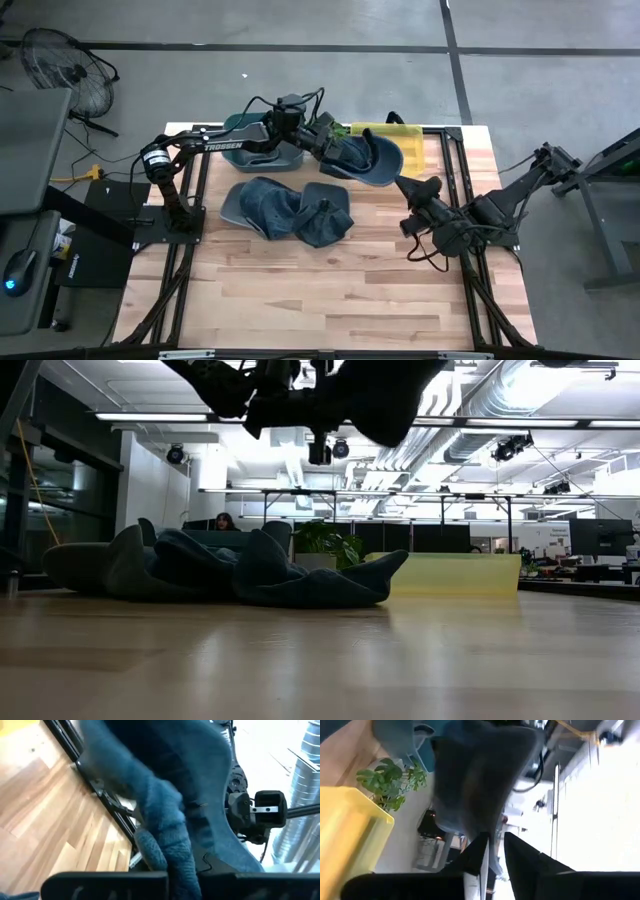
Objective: Pick & Place hat
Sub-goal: Put the right blue cap into the yellow bin
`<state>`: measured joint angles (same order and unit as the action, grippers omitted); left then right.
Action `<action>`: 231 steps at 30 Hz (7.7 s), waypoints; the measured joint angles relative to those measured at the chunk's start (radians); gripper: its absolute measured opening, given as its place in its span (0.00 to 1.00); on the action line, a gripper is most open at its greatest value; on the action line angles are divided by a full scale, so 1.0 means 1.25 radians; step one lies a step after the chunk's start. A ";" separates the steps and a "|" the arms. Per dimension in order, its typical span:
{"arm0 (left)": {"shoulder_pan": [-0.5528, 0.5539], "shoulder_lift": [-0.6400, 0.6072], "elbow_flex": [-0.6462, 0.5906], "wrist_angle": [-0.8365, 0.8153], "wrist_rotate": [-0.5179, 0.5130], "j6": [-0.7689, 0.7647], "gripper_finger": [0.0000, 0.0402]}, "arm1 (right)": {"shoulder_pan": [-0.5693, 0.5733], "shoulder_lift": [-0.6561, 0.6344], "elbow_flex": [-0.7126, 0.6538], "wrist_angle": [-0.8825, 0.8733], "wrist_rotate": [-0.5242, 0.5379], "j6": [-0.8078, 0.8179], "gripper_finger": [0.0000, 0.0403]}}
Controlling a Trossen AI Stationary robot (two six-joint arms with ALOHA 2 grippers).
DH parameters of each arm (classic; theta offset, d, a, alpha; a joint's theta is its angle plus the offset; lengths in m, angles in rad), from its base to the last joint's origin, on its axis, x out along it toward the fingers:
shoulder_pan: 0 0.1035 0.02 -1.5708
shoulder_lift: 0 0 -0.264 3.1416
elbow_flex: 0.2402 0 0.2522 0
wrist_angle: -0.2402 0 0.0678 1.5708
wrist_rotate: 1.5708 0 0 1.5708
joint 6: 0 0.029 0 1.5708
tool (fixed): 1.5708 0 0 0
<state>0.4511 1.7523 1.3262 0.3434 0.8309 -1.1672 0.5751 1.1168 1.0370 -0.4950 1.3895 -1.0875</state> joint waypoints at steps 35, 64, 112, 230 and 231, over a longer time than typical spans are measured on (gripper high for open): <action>0.070 0.000 0.136 0.229 0.020 -0.025 0.00 | -0.218 -0.231 -0.163 0.093 -0.370 1.661 0.37; 0.062 0.000 0.259 0.222 0.006 -0.012 0.00 | -0.604 0.023 -0.621 1.431 -0.806 1.672 0.49; 0.063 0.000 0.260 0.111 0.031 0.050 0.00 | -0.796 0.248 -0.369 1.613 -1.257 1.772 0.65; 0.041 -0.010 0.259 -0.427 0.149 0.553 0.54 | -1.336 0.406 0.085 -0.136 -1.642 1.010 0.01; 0.041 -0.010 0.259 -0.427 0.148 0.553 0.54 | -1.334 0.415 0.085 -0.136 -1.640 1.010 0.01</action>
<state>0.5018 1.7401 1.6505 -0.1905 1.0158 -0.4755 -1.0929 1.6357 1.1435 -0.6655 -0.6611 0.1745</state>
